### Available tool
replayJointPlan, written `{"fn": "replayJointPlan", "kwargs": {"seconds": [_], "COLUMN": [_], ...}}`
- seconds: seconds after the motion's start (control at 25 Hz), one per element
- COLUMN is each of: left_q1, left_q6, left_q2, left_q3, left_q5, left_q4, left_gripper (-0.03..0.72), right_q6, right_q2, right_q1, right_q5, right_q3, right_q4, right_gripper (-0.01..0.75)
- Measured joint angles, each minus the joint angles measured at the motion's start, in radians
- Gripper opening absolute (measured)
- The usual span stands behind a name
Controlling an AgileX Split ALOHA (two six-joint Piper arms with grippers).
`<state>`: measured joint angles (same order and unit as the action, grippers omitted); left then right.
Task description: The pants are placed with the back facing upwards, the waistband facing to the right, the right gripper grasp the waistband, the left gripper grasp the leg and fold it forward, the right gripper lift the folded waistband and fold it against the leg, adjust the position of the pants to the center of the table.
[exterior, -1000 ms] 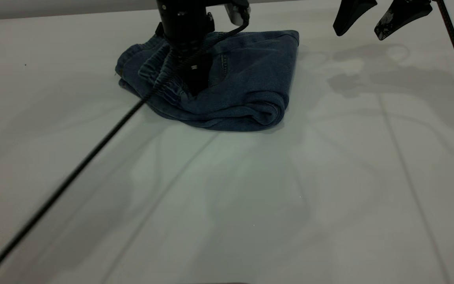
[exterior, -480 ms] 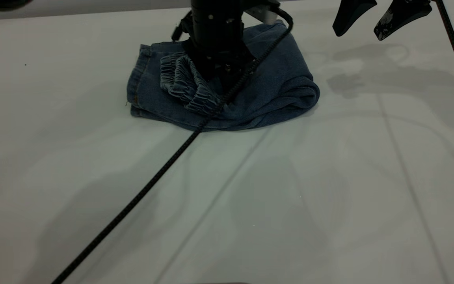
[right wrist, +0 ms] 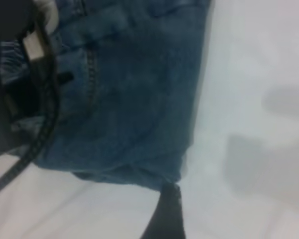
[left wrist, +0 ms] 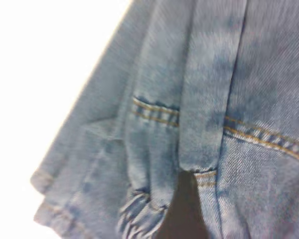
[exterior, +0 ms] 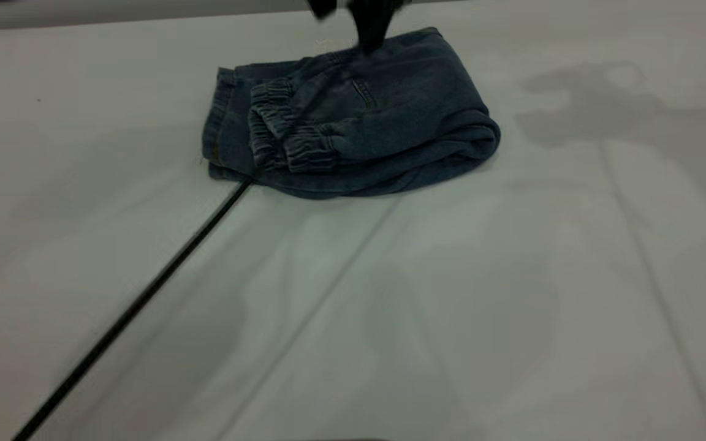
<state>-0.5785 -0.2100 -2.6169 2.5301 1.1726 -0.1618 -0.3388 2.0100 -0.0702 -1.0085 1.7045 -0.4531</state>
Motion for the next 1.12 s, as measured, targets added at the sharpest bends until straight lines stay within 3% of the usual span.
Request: {"fn": "replayJointPlan", "kwargs": {"seconds": [0.32, 0.72, 0.84, 1.12], "left_q1": [0.0, 0.0, 0.0, 0.0], "left_q6": [0.1, 0.172, 0.177, 0.184], "left_q2": [0.234, 0.628, 0.782, 1.235], "left_q3": [0.0, -0.011, -0.111, -0.638], "left_q5": [0.0, 0.0, 0.0, 0.0], "left_q4": [-0.071, 0.0, 0.032, 0.039], "left_gripper": [0.566, 0.566, 0.566, 0.566], "right_q6": [0.185, 0.334, 0.346, 0.37], "right_q2": [-0.238, -0.669, -0.829, -1.165], "right_q1": [0.0, 0.0, 0.0, 0.0], "right_q5": [-0.219, -0.246, -0.251, -0.26], "right_q3": [0.086, -0.059, -0.157, -0.387], "right_q4": [0.13, 0.245, 0.244, 0.241], "right_gripper": [0.594, 0.594, 0.594, 0.594]}}
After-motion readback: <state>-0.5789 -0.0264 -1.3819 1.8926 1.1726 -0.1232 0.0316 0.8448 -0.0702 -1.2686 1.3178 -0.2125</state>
